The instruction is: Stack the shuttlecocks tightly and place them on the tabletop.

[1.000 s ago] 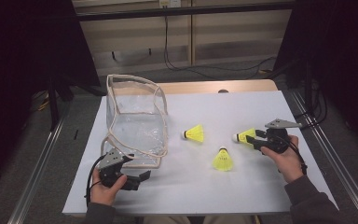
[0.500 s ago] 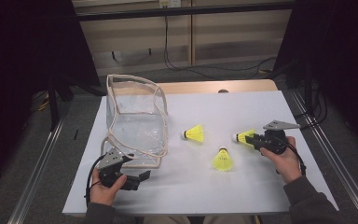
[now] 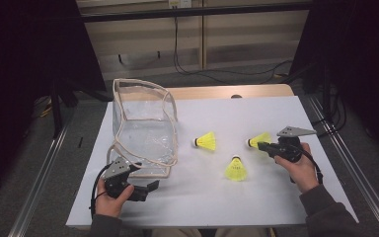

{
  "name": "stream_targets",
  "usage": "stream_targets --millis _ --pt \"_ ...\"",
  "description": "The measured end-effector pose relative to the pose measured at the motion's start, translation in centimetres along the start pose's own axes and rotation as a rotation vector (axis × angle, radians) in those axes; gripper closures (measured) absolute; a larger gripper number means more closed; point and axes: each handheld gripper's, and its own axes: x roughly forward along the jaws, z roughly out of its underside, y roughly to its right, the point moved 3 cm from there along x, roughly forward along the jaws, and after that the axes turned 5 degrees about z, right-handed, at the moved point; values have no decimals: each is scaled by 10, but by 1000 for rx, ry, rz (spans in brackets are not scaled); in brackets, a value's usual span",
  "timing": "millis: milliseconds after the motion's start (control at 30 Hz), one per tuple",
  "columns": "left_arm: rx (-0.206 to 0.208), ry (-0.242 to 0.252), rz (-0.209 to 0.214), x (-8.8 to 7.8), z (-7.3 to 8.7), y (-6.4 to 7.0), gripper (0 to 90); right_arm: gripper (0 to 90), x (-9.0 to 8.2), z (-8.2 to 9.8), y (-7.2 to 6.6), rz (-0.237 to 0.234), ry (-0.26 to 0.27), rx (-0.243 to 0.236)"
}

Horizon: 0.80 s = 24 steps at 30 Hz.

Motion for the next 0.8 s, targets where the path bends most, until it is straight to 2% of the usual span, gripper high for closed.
stream_targets --millis 333,800 --pt "1 -5 0 0 0 0 46 897 0 -13 -5 -21 42 4" --pt "2 -8 -1 0 0 0 46 898 5 -28 -20 -61 66 -12"
